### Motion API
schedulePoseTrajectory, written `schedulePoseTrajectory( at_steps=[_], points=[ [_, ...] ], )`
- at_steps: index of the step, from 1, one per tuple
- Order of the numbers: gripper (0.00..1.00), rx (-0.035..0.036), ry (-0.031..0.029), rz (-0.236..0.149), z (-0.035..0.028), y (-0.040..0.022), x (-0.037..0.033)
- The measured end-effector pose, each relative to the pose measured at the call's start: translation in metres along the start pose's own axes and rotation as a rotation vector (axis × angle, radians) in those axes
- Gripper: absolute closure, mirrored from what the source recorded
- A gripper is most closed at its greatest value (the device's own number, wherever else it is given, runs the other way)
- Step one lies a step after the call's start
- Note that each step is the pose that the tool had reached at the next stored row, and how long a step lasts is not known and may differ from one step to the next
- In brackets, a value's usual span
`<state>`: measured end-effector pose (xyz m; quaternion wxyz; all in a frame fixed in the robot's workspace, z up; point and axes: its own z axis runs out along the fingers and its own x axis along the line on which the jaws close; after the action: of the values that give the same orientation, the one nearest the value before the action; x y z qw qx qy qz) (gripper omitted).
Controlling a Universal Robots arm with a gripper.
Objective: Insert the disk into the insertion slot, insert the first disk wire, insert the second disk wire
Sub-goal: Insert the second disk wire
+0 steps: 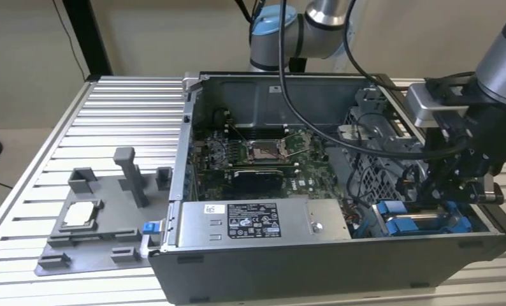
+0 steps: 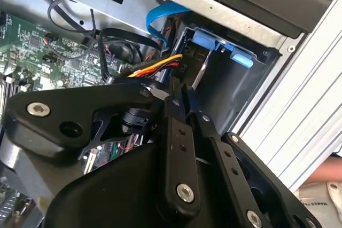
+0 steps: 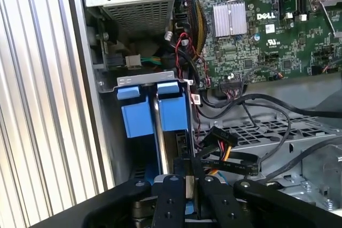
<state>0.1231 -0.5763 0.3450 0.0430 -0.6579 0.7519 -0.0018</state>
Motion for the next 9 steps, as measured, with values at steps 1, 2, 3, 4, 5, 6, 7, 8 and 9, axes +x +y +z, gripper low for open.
schedulePoseTrajectory(
  at_steps=[1,2,3,4,5,6,7,8,9],
  points=[
    [1.0,-0.0004,-0.0004,-0.006,0.0001,0.0,0.0],
    [1.0,-0.0007,-0.0008,-0.011,0.0003,0.0001,0.0],
    [1.0,-0.001,-0.0011,-0.015,0.0004,0.0001,0.0],
    [1.0,-0.0013,-0.0013,-0.019,0.0005,0.0001,0.0],
    [1.0,-0.0013,-0.0014,-0.021,0.0006,0.0,0.0],
    [1.0,-0.0013,-0.0016,-0.021,0.0007,0.0001,0.0],
    [1.0,-0.0011,-0.0017,-0.021,0.0009,0.0,0.0],
    [1.0,-0.0008,-0.0016,-0.021,0.001,0.0,0.0],
    [1.0,-0.0005,-0.0016,-0.022,0.0011,0.0,0.0]
  ],
)
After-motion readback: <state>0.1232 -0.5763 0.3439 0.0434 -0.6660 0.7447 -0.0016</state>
